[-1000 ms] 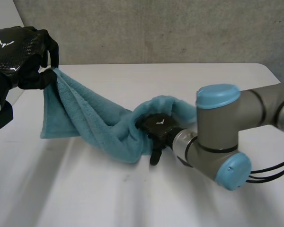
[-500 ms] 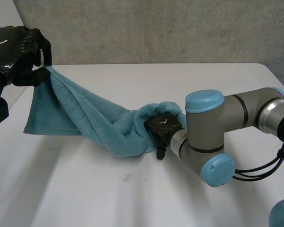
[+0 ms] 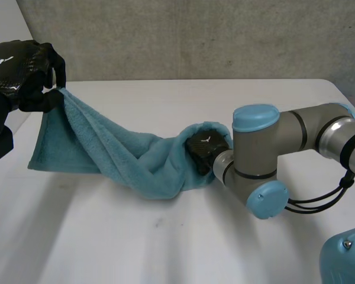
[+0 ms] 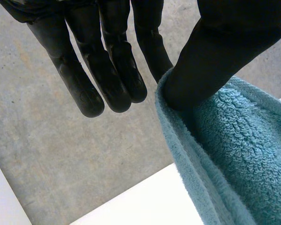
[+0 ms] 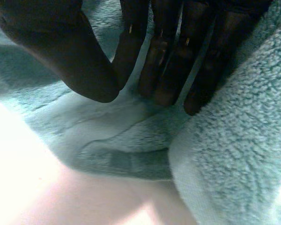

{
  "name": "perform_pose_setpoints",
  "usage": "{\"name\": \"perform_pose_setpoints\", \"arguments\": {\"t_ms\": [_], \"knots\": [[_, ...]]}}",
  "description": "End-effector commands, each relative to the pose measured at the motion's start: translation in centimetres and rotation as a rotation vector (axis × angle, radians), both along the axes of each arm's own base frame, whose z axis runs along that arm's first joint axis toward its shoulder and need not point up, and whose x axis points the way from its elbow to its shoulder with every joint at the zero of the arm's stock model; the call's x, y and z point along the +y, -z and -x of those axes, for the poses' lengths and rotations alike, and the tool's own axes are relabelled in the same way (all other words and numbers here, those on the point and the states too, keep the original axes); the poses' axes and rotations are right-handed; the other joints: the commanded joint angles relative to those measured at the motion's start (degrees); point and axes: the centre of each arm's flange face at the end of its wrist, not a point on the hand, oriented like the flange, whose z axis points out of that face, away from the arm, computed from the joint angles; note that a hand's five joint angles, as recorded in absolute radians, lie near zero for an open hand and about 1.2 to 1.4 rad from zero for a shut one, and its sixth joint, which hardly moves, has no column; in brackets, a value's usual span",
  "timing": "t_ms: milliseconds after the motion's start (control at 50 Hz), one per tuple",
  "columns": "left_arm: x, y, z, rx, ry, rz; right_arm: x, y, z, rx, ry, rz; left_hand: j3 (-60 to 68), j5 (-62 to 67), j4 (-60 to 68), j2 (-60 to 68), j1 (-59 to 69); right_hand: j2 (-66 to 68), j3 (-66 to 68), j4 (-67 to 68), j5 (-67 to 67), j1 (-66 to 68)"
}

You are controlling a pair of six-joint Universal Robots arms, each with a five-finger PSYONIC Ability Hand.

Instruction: Fold the laundry

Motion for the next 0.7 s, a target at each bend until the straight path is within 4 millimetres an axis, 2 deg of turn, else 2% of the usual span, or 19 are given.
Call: {"name": "perform_pose_setpoints", "arguments": {"t_ms": [20,40,60,80,100,120,160,220,240,260,300,320,360,520,700], "knots": [[-0.6,0.3,-0.3,-0.002,-0.018,-0.012,-3.4,-8.2,3.5,-0.081,0.161,0.162,11.68,14.44,11.50,11.19,15.22,12.46,12.86,12.54,14.27,23.11],[-0.8,0.3,-0.6,-0.004,-0.027,-0.010,-3.4,-8.2,3.5,-0.081,0.161,0.163,11.68,14.44,11.50,11.19,15.22,12.46,12.86,12.54,14.27,23.11],[-1.1,0.2,-1.0,-0.003,-0.045,-0.009,-4.3,-10.6,5.2,-0.104,0.203,0.204,11.68,14.44,11.50,11.19,15.22,12.46,12.86,12.54,14.27,23.11],[-1.1,0.2,-1.0,-0.003,-0.045,-0.009,-4.3,-10.7,5.2,-0.105,0.203,0.204,11.68,14.44,11.50,11.19,15.22,12.46,12.86,12.54,14.27,23.11],[-1.4,0.2,-1.5,-0.002,-0.060,-0.009,-4.8,-12.7,6.8,-0.125,0.233,0.236,11.68,14.44,11.50,11.19,15.22,12.46,12.86,12.54,14.27,23.11],[-1.4,0.2,-1.5,-0.002,-0.061,-0.009,-4.9,-13.5,7.7,-0.133,0.241,0.245,11.68,14.44,11.50,11.19,15.22,12.46,12.86,12.54,14.27,23.11],[-1.7,0.3,-1.9,-0.003,-0.074,-0.012,-4.9,-13.7,8.2,-0.137,0.235,0.241,11.68,14.44,11.50,11.19,15.22,12.46,12.86,12.54,14.27,23.11],[-1.7,0.4,-1.9,-0.002,-0.076,-0.018,-4.0,-12.5,8.3,-0.127,0.185,0.175,11.68,14.44,11.50,11.19,15.22,7.47,7.87,7.56,9.28,18.13],[-1.7,0.6,-1.9,-0.004,-0.074,-0.023,-3.4,-11.5,8.3,-0.113,0.169,0.128,11.68,14.44,11.50,11.19,15.22,-7.35,-6.95,-7.27,-5.54,3.30],[-1.6,0.7,-1.7,-0.003,-0.068,-0.030,-3.4,-11.5,8.3,-0.112,0.169,0.128,11.68,14.44,11.50,11.19,15.22,-7.50,-7.10,-7.41,-5.69,3.16],[-1.6,0.8,-1.6,-0.003,-0.065,-0.033,-2.4,-9.5,8.6,-0.081,0.166,0.046,11.68,14.44,11.50,11.19,15.22,-20.91,-20.52,-20.83,-19.11,-10.26],[-1.5,0.9,-1.6,-0.004,-0.065,-0.036,-2.4,-9.5,8.6,-0.081,0.166,0.045,11.68,14.44,11.50,11.19,15.22,-20.95,-20.56,-20.87,-19.15,-10.30],[-1.5,0.9,-1.6,-0.004,-0.065,-0.036,-1.7,-8.0,8.8,-0.088,0.178,-0.024,11.68,14.44,11.50,11.19,15.22,-23.30,-22.90,-23.22,-21.49,-12.65],[-1.7,1.3,-1.5,-0.006,-0.062,-0.051,-0.5,-5.7,8.7,-0.116,0.192,-0.131,11.68,14.44,11.50,11.19,15.22,-31.21,-30.81,-31.13,-29.40,-20.56],[-2.4,2.0,-1.5,-0.008,-0.062,-0.075,-1.5,-2.9,8.3,-0.099,0.196,-0.149,11.68,14.44,11.50,11.19,15.22,-31.38,-30.99,-31.30,-29.58,-20.73]]}}
